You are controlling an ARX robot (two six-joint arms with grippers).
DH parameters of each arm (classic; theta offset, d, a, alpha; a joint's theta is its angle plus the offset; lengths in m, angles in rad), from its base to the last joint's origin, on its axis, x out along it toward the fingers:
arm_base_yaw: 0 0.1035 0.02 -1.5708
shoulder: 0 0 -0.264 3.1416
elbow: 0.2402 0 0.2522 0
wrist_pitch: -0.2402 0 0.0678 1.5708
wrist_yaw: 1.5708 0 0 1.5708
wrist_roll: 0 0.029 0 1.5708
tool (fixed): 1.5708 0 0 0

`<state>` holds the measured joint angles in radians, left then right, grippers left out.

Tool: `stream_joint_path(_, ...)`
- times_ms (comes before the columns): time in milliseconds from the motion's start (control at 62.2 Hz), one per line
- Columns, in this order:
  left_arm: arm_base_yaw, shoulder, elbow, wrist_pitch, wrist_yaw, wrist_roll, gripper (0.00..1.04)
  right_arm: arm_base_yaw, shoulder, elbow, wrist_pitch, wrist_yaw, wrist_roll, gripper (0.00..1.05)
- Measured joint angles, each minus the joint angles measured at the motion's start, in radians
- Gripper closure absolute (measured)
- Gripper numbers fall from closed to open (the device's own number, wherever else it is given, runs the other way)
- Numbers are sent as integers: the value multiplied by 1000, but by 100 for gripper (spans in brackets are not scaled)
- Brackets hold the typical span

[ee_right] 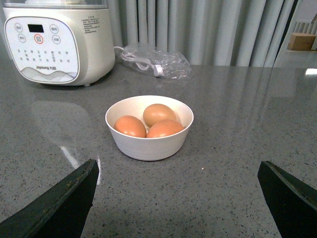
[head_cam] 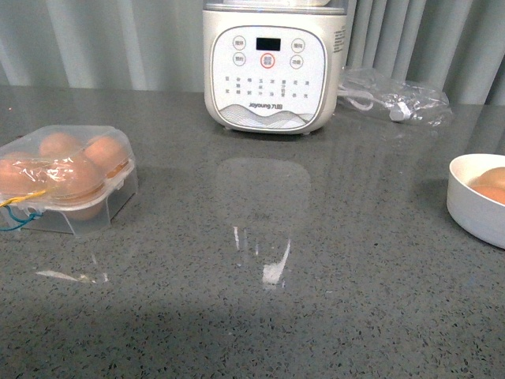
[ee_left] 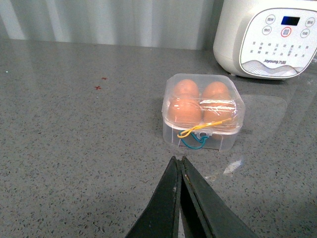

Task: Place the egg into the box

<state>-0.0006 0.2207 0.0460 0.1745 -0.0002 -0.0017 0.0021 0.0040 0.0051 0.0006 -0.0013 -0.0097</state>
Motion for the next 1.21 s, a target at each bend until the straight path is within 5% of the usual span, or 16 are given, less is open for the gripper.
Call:
stream_joint_path(177, 0, -54, -17, -16, 0, 0, 101, 0, 0, 0, 0, 0, 0, 7)
stream_joint_path(257, 0, -198, -18, -166, -1, 0, 101, 0, 0, 0, 0, 0, 0, 7)
stream_joint_path(675, 0, -217, -18, -174, -1, -1, 100, 0, 0, 0, 0, 0, 0, 7)
stream_joint_path(1206, 0, -217, -18, -174, 0, 0, 11, 0, 0, 0, 0, 0, 0, 7)
